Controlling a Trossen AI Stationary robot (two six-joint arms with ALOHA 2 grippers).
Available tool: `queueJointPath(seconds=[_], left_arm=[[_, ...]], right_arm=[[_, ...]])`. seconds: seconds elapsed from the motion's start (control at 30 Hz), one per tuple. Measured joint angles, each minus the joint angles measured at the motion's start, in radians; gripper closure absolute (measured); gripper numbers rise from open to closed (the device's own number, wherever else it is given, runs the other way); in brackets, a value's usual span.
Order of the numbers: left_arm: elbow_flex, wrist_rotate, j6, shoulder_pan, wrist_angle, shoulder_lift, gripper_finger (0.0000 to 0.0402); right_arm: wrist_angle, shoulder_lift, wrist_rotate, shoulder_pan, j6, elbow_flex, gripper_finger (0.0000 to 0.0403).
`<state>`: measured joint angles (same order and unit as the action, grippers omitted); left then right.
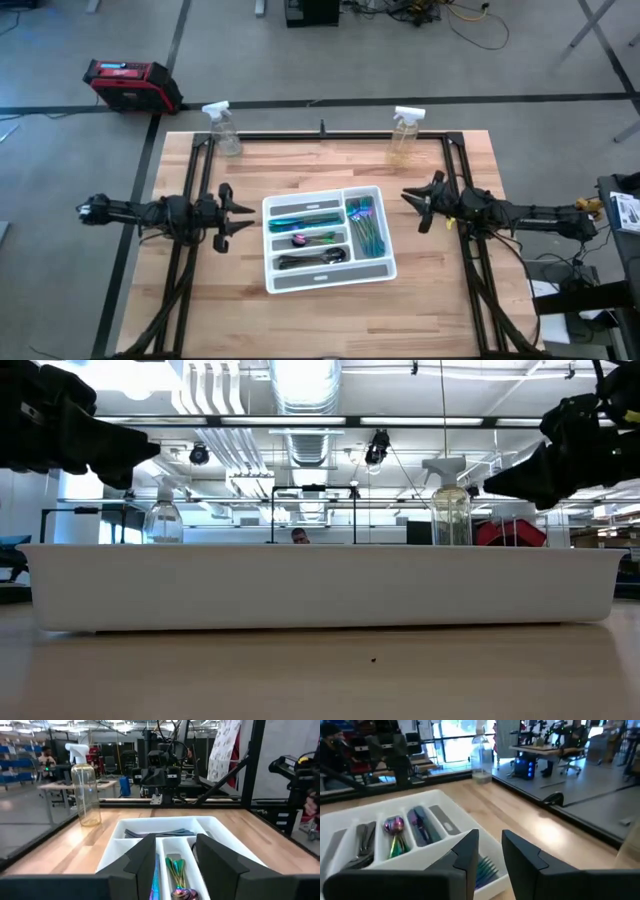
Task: Sort silverware
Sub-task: Return to Home Position
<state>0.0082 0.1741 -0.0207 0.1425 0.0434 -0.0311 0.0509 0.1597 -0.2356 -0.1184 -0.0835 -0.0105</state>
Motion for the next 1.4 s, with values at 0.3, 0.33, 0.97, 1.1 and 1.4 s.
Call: queueJointPath(seconds=[0.3, 0.33, 0.97, 1.1, 1.4], left_arm=[[0.000, 0.000, -0.042, 0.000, -0.001, -0.045, 0.0277], [0.000, 0.000, -0.042, 0.000, -0.001, -0.050, 0.0279], [0.000, 0.000, -0.041, 0.000, 0.000, -0.129, 0.0269], [0.000, 0.000, -0.041, 0.000, 0.000, -0.145, 0.0269], [0.000, 0.000, -0.041, 0.000, 0.000, -0.178, 0.0269]], right_arm=[[0.004, 0.013, 0.141, 0.000, 0.069, 0.000, 0.0316], [0.014, 0.007, 0.172, 0.000, 0.091, 0.000, 0.0316], [0.006, 0.007, 0.225, 0.000, 0.163, 0.000, 0.0360], [0.006, 0.007, 0.225, 0.000, 0.163, 0.000, 0.0365], [0.006, 0.007, 0.225, 0.000, 0.163, 0.000, 0.0353]])
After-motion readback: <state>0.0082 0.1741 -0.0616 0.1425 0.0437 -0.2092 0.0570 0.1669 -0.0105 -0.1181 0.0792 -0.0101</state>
